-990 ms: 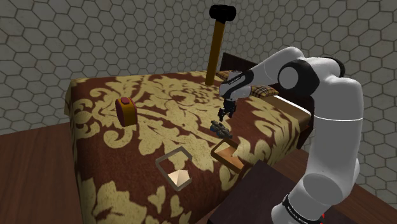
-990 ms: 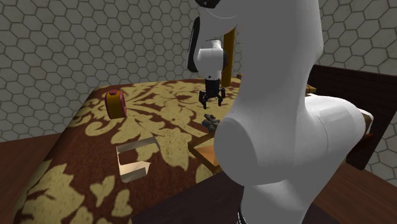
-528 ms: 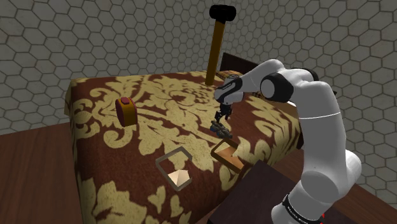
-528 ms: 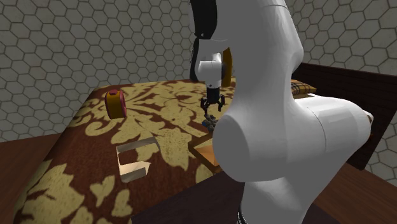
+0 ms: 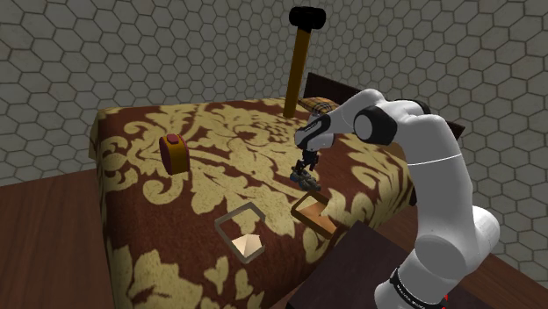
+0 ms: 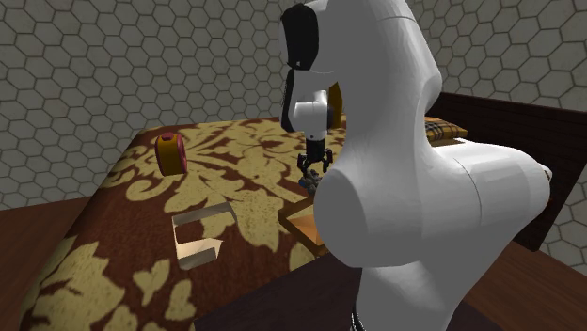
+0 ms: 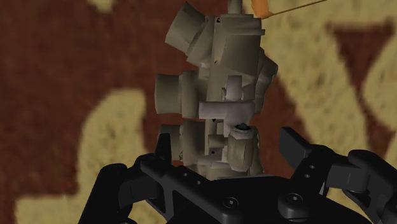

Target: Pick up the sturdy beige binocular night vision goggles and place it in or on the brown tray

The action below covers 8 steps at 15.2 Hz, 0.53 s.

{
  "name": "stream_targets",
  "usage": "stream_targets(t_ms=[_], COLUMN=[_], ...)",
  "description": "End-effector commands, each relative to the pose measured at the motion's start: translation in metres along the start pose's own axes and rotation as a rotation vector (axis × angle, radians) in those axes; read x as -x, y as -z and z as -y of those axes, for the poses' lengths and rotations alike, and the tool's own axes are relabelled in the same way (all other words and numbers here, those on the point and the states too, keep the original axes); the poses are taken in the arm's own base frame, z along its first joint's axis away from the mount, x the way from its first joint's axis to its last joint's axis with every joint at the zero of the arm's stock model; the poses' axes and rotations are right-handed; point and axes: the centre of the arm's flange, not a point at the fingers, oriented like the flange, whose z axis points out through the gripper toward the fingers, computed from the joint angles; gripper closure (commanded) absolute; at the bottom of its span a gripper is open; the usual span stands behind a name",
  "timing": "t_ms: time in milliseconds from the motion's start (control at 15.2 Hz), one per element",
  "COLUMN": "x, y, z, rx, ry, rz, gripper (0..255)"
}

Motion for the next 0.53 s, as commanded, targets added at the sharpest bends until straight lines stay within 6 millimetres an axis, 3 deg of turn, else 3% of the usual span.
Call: stream_targets(t_ms=[0, 330, 396, 462], x=[-0.0002, -0.0002, -0.0002, -0.0002], y=[-0.0021, -0.0021, -0.0021, -0.0021], z=[0.0002, 0.0001, 0.0001, 0.0001], rx=[0.0, 0.0, 0.0, 0.0], ry=[0.0, 0.0, 0.0, 0.0], rz=[-0.001, 0.0, 0.0, 0.0], gripper=[0, 0, 255, 255])
